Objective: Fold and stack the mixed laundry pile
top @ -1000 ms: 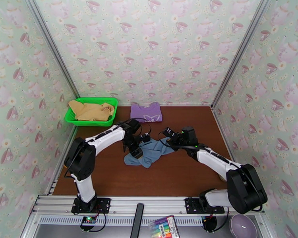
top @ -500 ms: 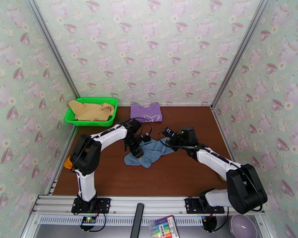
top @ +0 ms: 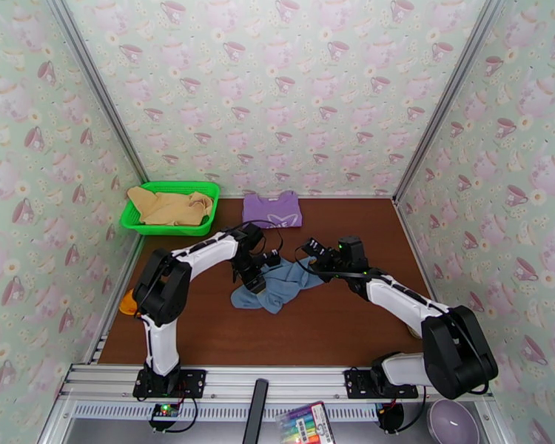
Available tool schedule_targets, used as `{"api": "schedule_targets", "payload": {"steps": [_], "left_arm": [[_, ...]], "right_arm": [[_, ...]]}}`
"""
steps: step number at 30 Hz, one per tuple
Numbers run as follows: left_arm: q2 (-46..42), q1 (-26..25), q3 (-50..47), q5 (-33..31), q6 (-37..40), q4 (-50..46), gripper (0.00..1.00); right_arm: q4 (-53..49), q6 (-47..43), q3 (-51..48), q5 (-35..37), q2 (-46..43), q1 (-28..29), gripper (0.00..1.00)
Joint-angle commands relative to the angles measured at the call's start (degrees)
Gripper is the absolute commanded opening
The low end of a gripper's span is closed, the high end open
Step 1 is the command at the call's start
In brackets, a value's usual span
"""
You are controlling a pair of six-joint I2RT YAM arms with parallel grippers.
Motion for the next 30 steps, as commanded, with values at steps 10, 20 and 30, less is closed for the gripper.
{"api": "schedule_targets", "payload": {"steps": [10, 20, 30], "left_arm": [[-6.7, -0.1, -0.1, -1.0, -0.2, -0.4, 0.54], [-4.6, -0.2, -0.3, -2.0, -0.4, -0.8, 0.5], [-1.5, 0.3, 0.1, -3.2, 0.2, 0.4, 0.64]], "right_arm": [[-1.1, 0.6, 1.7, -2.2, 0.9, -0.4, 0.0], [-1.6, 0.9, 1.7, -2.5, 0.6, -0.4, 0.0], [-2.0, 1.1, 1.7, -3.1, 0.6, -0.4, 0.0]]}}
